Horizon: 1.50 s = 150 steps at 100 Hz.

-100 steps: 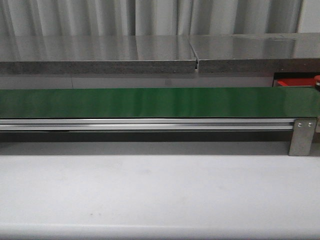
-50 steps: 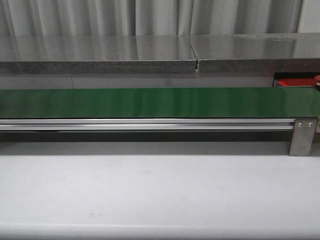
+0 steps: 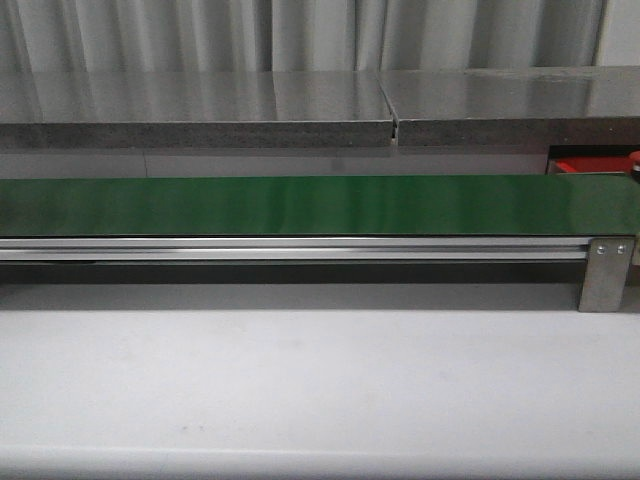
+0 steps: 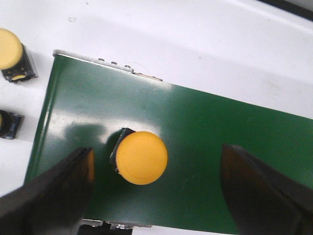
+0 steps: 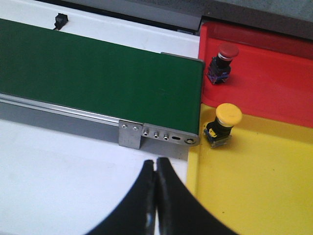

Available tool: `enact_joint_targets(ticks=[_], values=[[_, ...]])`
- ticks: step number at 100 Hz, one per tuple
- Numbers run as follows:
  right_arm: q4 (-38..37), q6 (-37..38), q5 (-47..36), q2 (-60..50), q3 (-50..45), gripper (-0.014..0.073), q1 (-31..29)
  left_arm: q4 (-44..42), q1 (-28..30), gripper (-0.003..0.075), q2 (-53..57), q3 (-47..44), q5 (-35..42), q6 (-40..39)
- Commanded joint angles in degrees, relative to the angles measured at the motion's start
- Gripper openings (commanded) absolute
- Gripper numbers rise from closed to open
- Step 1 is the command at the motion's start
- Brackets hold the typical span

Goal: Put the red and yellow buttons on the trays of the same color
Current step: 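Grasp the yellow button with the left gripper and set it on the belt, then open the left gripper and move it down to a red button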

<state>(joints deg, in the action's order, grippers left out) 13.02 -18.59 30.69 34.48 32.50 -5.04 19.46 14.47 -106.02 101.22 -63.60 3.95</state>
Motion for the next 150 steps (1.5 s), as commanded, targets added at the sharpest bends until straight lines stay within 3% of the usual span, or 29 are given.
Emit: enact_joint_targets(ticks=[1, 47, 76, 150], values=[[0.2, -0.4, -3.7, -0.3, 1.5, -0.0118, 0.0, 1.3, 1.8, 0.053, 3.7, 1.8, 1.2, 0.0], [0.2, -0.4, -3.7, -0.3, 1.5, -0.0118, 0.0, -4.4, 16.3, 0.0529, 3.5, -0.5, 0.4, 0.9], [0.2, -0.4, -3.7, -0.3, 1.5, -0.0118, 0.0, -4.7, 22.6, 0.0528, -2.8, -0.5, 0.2, 0.4], [0.2, -0.4, -3.7, -0.3, 1.5, -0.0118, 0.0, -4.8, 21.3, 0.0526, -14.6, 0.7, 7.9, 0.4]])
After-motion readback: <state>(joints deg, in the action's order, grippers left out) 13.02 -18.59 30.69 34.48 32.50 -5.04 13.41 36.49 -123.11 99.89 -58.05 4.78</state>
